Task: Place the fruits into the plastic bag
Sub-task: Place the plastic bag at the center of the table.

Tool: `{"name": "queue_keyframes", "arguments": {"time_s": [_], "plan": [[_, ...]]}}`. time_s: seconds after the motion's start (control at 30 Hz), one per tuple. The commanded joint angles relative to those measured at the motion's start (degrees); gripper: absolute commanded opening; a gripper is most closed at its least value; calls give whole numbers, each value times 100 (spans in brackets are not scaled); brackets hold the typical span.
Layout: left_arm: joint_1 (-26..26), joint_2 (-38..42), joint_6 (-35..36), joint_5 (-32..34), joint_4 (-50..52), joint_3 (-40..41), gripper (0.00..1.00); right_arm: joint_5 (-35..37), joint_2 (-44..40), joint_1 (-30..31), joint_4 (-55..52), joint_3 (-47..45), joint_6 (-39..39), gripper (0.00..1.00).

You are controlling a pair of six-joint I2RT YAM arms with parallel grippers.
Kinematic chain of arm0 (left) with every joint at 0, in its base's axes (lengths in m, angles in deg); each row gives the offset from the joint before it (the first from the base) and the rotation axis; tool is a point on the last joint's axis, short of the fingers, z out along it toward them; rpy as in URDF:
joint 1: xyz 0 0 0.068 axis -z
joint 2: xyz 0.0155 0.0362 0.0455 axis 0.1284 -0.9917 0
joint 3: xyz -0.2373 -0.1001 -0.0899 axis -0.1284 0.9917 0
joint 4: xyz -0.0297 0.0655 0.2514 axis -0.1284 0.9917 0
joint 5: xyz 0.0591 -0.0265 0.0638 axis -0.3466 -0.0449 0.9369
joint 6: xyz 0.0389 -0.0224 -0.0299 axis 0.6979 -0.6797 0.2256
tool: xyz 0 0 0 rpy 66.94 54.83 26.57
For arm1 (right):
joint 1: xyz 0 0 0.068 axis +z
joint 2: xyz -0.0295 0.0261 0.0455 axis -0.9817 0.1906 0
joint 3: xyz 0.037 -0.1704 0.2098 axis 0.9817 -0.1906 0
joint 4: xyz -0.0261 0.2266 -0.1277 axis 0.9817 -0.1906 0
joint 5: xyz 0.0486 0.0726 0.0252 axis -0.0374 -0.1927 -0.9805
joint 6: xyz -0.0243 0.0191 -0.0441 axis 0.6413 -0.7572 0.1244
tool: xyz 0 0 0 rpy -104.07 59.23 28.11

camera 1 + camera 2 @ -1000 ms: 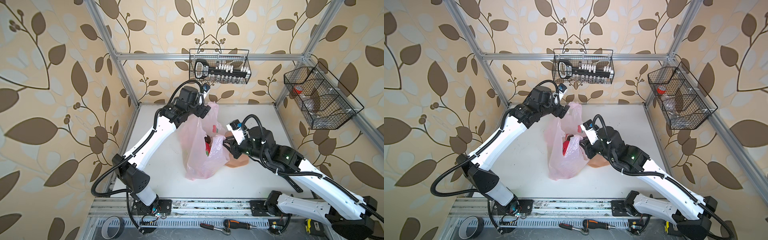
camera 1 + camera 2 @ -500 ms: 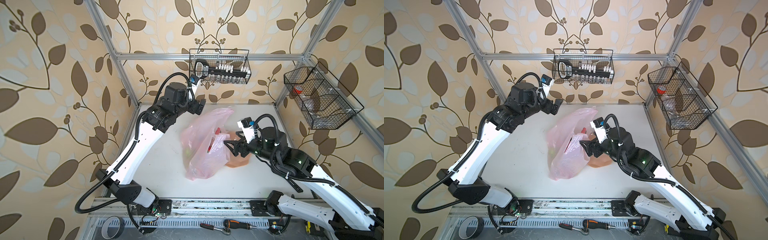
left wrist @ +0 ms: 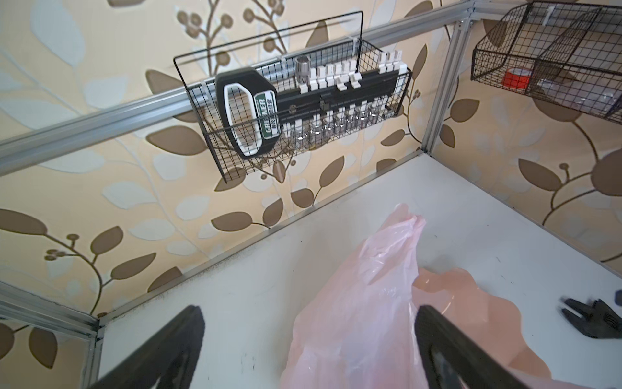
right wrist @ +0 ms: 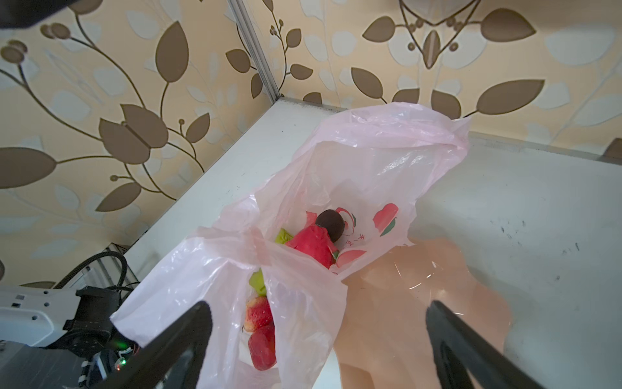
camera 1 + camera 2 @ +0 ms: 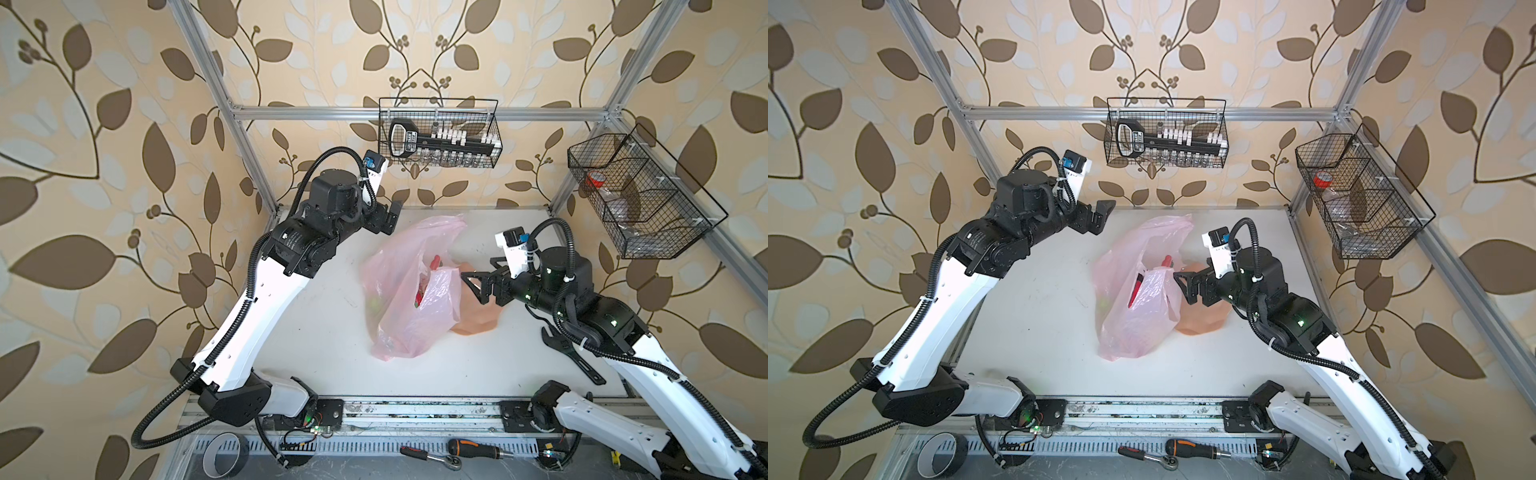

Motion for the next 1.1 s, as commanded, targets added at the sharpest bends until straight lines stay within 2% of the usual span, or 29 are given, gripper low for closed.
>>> {"name": "queue_keyframes", "arguments": {"time_s": [0.0, 0.17, 0.4, 0.57, 0.77, 0.87, 1.07], "plan": [[-47, -81, -390, -429, 652, -372, 99, -682, -58, -280, -124, 186, -137, 100], [-50, -270, -946, -331, 1408, -650, 99, -1002, -188, -797, -203, 177, -167, 100], [-197, 217, -1347, -88, 1078, 401, 99, -916, -250, -1886, -641, 135, -86, 100], [-353, 261, -1582, -586, 1027, 574, 99, -1628, -142, -2533, -614, 75, -219, 100], [-349, -281, -2143, -1352, 1456, 129, 99, -2833, 61, -2511, -111, -79, -645, 100], [-323, -859, -2436, -1830, 1748, -259, 99, -2945, 192, -2239, -41, -97, -701, 100], [-98, -1419, -2519, -1740, 2204, -759, 99, -2718, 384, -1332, 229, 29, -1010, 100]]}}
